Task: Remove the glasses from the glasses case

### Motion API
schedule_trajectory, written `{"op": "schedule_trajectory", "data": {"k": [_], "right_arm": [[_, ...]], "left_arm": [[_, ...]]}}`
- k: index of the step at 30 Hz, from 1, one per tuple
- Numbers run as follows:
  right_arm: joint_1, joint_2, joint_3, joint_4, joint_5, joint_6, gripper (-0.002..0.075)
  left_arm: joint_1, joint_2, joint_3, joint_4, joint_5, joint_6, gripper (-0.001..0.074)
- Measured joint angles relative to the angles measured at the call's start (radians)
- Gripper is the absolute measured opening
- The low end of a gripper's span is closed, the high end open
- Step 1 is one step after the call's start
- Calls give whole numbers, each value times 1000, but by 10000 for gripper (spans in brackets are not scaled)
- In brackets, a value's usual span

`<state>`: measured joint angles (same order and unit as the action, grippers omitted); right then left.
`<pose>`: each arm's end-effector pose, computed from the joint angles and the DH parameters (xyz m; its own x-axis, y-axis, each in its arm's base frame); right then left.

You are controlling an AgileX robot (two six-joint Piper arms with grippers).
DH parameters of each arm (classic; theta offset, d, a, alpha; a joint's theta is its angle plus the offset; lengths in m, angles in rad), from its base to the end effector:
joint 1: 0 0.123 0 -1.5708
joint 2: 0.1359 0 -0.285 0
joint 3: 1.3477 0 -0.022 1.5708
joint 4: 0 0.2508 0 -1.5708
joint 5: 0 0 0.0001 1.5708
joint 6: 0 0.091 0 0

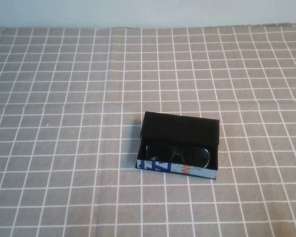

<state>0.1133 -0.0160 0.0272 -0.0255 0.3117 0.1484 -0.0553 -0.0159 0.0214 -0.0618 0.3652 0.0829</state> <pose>0.0536 0.0054 0.1767 -0.2432 0.0969 -0.9651 -0.0760 0.9900 0.1186 0.0524 -0.0049 0.1740 -0.2767 0.0405 -0.9601 0.0834 0.9964 0.0180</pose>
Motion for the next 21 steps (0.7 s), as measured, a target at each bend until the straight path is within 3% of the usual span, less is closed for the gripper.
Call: {"op": "schedule_trajectory", "data": {"k": [8, 17, 21], "right_arm": [[0, 0, 2, 0, -50, 0, -18], [0, 0, 2, 0, -352, 0, -18], [0, 0, 2, 10, -592, 0, -18]], "left_arm": [[0, 0, 0, 0, 0, 0, -5], [0, 0, 0, 0, 0, 0, -5], [0, 0, 0, 0, 0, 0, -5]]}}
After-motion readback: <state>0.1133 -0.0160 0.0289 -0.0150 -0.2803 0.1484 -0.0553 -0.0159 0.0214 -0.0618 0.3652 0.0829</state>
